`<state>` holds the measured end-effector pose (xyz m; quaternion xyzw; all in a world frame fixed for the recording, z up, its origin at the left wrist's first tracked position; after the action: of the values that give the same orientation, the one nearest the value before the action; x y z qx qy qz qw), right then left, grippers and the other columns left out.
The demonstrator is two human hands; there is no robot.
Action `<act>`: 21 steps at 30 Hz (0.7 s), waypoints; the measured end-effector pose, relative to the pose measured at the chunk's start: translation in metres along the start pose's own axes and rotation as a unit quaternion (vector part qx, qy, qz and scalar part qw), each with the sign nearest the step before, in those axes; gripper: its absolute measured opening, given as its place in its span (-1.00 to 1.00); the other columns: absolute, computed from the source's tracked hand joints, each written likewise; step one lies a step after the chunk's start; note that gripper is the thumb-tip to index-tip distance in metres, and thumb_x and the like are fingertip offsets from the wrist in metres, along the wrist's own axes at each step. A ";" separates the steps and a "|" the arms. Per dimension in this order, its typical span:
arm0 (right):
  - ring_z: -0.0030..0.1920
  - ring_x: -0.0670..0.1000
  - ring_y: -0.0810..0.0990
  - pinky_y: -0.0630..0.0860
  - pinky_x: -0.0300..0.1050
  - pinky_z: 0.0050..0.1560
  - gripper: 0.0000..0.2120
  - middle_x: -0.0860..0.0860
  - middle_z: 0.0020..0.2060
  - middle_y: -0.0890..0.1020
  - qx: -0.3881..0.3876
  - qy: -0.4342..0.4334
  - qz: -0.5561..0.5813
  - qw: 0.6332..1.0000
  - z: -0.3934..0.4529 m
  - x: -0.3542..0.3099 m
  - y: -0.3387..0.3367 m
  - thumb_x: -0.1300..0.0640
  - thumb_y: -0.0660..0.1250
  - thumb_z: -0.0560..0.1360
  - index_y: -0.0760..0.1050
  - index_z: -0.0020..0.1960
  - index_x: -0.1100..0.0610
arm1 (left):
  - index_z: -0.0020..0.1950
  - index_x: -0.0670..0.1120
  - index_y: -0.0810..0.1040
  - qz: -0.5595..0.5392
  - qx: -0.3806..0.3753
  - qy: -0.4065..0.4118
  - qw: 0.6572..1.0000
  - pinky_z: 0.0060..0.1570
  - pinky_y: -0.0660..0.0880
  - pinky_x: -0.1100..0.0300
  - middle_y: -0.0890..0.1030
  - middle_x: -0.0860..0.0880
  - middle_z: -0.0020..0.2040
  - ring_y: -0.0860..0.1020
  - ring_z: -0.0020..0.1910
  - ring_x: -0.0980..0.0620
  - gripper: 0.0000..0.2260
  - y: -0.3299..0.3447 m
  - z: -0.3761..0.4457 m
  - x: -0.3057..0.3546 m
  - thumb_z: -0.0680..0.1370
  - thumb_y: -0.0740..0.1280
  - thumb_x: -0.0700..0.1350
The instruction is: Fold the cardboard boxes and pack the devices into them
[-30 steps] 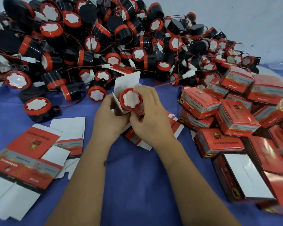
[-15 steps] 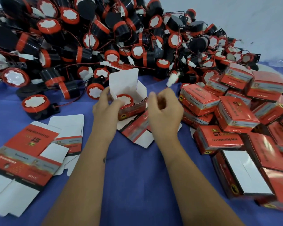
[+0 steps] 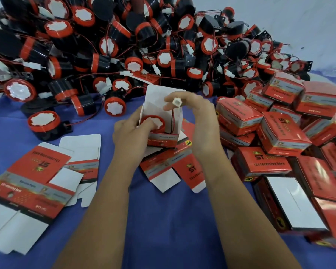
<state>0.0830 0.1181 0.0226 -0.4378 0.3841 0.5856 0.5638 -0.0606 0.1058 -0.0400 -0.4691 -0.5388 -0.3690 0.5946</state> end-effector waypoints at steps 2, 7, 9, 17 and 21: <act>0.09 -0.14 0.55 0.40 -0.11 0.29 -0.76 -0.10 -0.19 0.67 0.040 -0.016 -0.101 0.994 -0.002 0.007 0.001 0.03 0.26 0.54 0.67 -0.18 0.00 | 0.01 0.29 0.64 0.005 0.003 0.003 1.000 0.24 0.48 -0.20 0.59 -0.17 0.15 0.55 0.18 -0.15 -0.59 -0.001 -0.001 0.001 0.19 0.30 0.21; 0.12 -0.15 0.39 0.12 -0.22 0.31 -0.74 -0.23 -0.21 0.54 0.061 -0.135 -0.332 0.932 -0.006 0.020 -0.002 0.19 0.41 0.49 0.60 0.15 -0.01 | 0.09 0.31 0.58 0.055 0.011 0.004 0.998 0.26 0.46 -0.19 0.57 -0.14 0.15 0.50 0.21 -0.17 -0.69 0.001 0.002 -0.004 0.37 0.25 0.15; 0.16 -0.12 0.38 0.10 -0.20 0.28 -0.67 -0.16 -0.12 0.59 0.062 -0.162 -0.375 0.910 -0.005 0.023 -0.003 0.17 0.42 0.48 0.53 0.23 0.02 | 0.15 0.29 0.56 0.064 0.014 0.017 0.998 0.26 0.47 -0.16 0.57 -0.12 0.16 0.51 0.21 -0.15 -0.66 0.002 0.004 -0.004 0.39 0.25 0.15; 0.11 0.03 0.39 0.30 -0.31 0.16 -0.92 0.08 0.04 0.51 0.089 -0.193 -0.381 0.900 -0.003 0.025 -0.016 0.19 0.46 0.47 0.69 -0.05 0.16 | 0.30 0.22 0.52 0.088 0.024 0.045 0.995 0.28 0.45 -0.15 0.57 -0.08 0.19 0.49 0.26 -0.13 -0.51 0.002 0.004 -0.004 0.37 0.23 0.22; 0.09 -0.15 0.46 0.35 -0.47 0.14 -0.70 -0.11 0.02 0.49 0.043 -0.121 -0.304 0.944 -0.003 0.028 -0.017 0.39 0.37 0.46 0.63 0.12 0.12 | 0.19 0.27 0.58 0.041 0.045 0.029 0.998 0.29 0.43 -0.15 0.56 -0.11 0.24 0.46 0.32 -0.15 -0.53 0.001 -0.001 0.002 0.34 0.20 0.32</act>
<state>0.1006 0.1254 -0.0046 -0.4352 0.1861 0.4178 0.7755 -0.0588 0.1055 -0.0386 -0.4529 -0.5180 -0.3333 0.6446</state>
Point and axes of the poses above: each hand's wrist, its own z-axis towards the middle knuckle, its own y-axis out of the palm, x = y × z, the point moved 4 cm from there along z, towards the middle knuckle
